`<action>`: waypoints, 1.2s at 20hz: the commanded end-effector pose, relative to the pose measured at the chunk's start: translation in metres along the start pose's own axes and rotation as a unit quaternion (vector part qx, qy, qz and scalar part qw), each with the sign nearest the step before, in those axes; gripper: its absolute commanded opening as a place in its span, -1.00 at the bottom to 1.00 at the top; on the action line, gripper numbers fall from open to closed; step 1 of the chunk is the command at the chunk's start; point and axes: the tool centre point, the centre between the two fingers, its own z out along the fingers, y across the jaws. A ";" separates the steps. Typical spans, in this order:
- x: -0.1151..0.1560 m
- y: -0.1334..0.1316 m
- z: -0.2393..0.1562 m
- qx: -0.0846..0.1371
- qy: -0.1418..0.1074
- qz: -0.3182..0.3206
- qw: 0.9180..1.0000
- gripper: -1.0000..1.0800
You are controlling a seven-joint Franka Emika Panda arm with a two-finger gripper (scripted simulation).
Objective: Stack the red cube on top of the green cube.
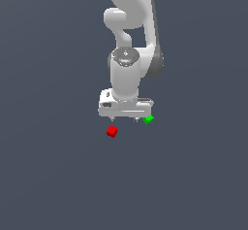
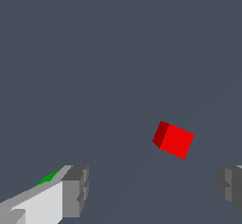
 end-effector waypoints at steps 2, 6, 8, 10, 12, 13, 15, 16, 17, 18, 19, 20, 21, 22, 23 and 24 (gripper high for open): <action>0.000 0.011 0.013 0.000 -0.003 0.033 0.999 0.92; 0.000 0.029 0.036 -0.001 -0.008 0.089 0.996 0.92; -0.002 0.038 0.048 -0.001 -0.010 0.118 0.993 0.92; -0.003 0.046 0.058 -0.001 -0.012 0.143 0.990 0.92; -0.005 0.053 0.067 -0.001 -0.014 0.164 0.986 0.92; -0.006 0.055 0.070 -0.001 -0.015 0.173 0.985 0.92; -0.008 0.060 0.076 -0.001 -0.016 0.188 0.982 0.92; -0.008 0.061 0.079 -0.001 -0.016 0.193 0.981 0.92; -0.009 0.063 0.081 0.000 -0.017 0.198 0.980 0.92; -0.009 0.064 0.082 0.000 -0.017 0.201 0.979 0.92; -0.010 0.064 0.083 0.000 -0.017 0.203 0.979 0.92; -0.010 0.064 0.083 0.000 -0.017 0.204 0.979 0.92; -0.010 0.064 0.083 0.000 -0.017 0.204 0.979 0.92; -0.010 0.064 0.082 0.000 -0.017 0.202 0.979 0.92; -0.010 0.063 0.082 0.000 -0.017 0.201 0.980 0.92; -0.010 0.063 0.082 0.000 -0.017 0.200 0.980 0.92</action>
